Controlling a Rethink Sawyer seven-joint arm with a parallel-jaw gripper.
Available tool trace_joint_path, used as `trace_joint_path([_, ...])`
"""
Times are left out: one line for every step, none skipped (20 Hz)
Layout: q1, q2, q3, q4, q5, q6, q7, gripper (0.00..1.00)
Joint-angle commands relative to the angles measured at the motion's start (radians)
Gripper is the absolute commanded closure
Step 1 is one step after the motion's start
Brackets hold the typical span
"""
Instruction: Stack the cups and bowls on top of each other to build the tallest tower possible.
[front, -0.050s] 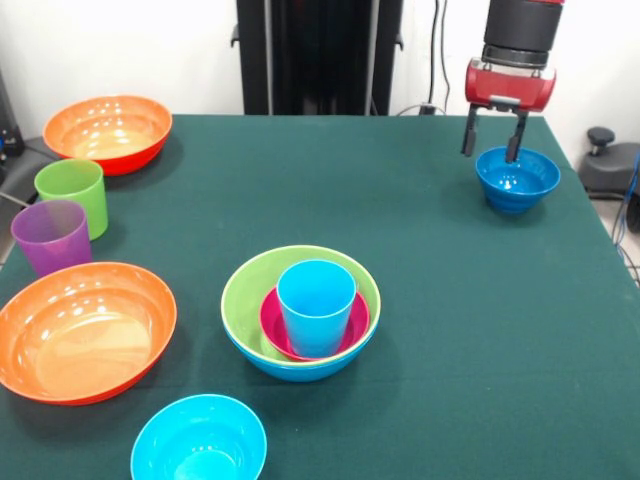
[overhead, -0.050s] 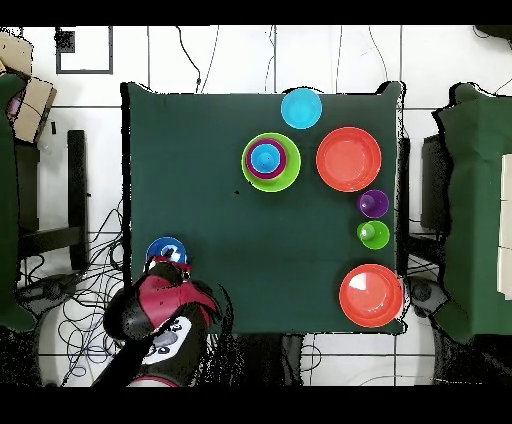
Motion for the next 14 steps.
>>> trace_joint_path([0.005,0.056,0.13,-0.014,-0.02,0.098,0.056,0.0])
trace_joint_path([0.01,0.057,0.13,-0.011,-0.019,0.097,0.057,0.0])
trace_joint_path([0.014,0.067,0.127,-0.012,-0.019,0.085,0.059,0.0])
trace_joint_path([0.017,0.078,0.124,-0.013,-0.02,0.074,0.061,0.0])
trace_joint_path([0.021,0.098,0.119,-0.018,-0.023,0.054,0.062,0.0])
trace_joint_path([0.02,0.124,0.117,-0.019,-0.028,0.025,0.065,0.0])
trace_joint_path([0.014,0.149,0.117,-0.023,-0.037,-0.002,0.066,0.0])
trace_joint_path([-0.006,0.171,0.125,-0.027,-0.055,-0.029,0.061,0.0])
trace_joint_path([-0.021,0.188,0.129,-0.03,-0.072,-0.051,0.056,0.0])
trace_joint_path([-0.036,0.205,0.133,-0.033,-0.089,-0.073,0.051,0.0])
trace_joint_path([-0.053,0.215,0.142,-0.032,-0.104,-0.087,0.049,0.0])
trace_joint_path([-0.061,0.22,0.143,-0.032,-0.116,-0.096,0.047,0.0])
trace_joint_path([-0.076,0.221,0.151,-0.029,-0.13,-0.101,0.047,0.0])
trace_joint_path([-0.087,0.218,0.154,-0.028,-0.142,-0.1,0.044,0.0])
